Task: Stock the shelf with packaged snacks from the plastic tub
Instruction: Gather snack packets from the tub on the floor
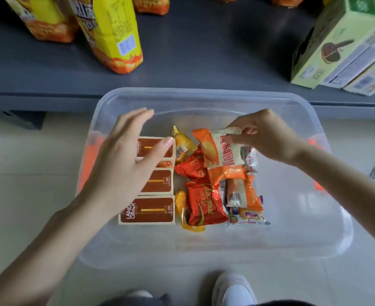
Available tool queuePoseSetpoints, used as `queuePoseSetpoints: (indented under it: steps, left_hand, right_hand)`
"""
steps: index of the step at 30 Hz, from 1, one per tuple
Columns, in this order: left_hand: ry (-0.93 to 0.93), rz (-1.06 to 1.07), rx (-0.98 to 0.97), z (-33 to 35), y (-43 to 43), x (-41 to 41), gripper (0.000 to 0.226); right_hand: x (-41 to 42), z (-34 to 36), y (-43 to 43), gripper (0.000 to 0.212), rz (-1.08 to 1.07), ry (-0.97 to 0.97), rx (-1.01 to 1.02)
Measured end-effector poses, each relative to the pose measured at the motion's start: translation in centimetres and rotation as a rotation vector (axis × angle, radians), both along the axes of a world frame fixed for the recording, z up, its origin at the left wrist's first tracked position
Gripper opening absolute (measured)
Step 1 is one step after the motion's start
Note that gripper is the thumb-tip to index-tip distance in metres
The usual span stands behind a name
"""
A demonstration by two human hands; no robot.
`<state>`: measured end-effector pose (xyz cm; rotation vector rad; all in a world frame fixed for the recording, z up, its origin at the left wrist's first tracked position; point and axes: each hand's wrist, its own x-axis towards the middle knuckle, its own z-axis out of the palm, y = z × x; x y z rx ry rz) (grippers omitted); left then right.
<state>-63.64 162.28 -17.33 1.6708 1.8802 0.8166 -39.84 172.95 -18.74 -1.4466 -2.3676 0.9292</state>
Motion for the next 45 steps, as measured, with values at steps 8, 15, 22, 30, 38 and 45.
queuePoseSetpoints:
  steps: [8, 15, 22, 30, 38, 45]
  left_hand:
    - [-0.737, -0.161, -0.493, 1.2, 0.0, 1.9, 0.039]
    - [-0.764, 0.152, -0.345, 0.4, -2.0, -0.8, 0.035]
    - [-0.846, 0.3, -0.308, 0.1, -2.7, -1.4, 0.04]
    - [-0.966, 0.318, -0.277, 1.0, -1.2, -0.4, 0.024]
    - [-1.212, 0.428, -0.353, 12.4, -1.3, 1.7, 0.021]
    - [-1.27, 0.429, -0.344, 32.5, -4.0, 1.9, 0.025]
  right_hand:
    - [-2.8, 4.1, -3.1, 0.025, 0.212, 0.36, -0.543]
    - [1.3, -5.3, -0.9, 0.056, 0.088, -0.25, -0.337]
    - [1.6, -10.0, -1.1, 0.075, 0.157, -0.471, -0.075]
    - [1.3, -1.2, -2.0, 0.055, -0.207, 0.313, -0.806]
    - [-0.1, 15.9, -5.2, 0.078, -0.25, 0.841, -1.372]
    - [-2.8, 36.3, -7.4, 0.065, -0.107, 0.704, -1.303]
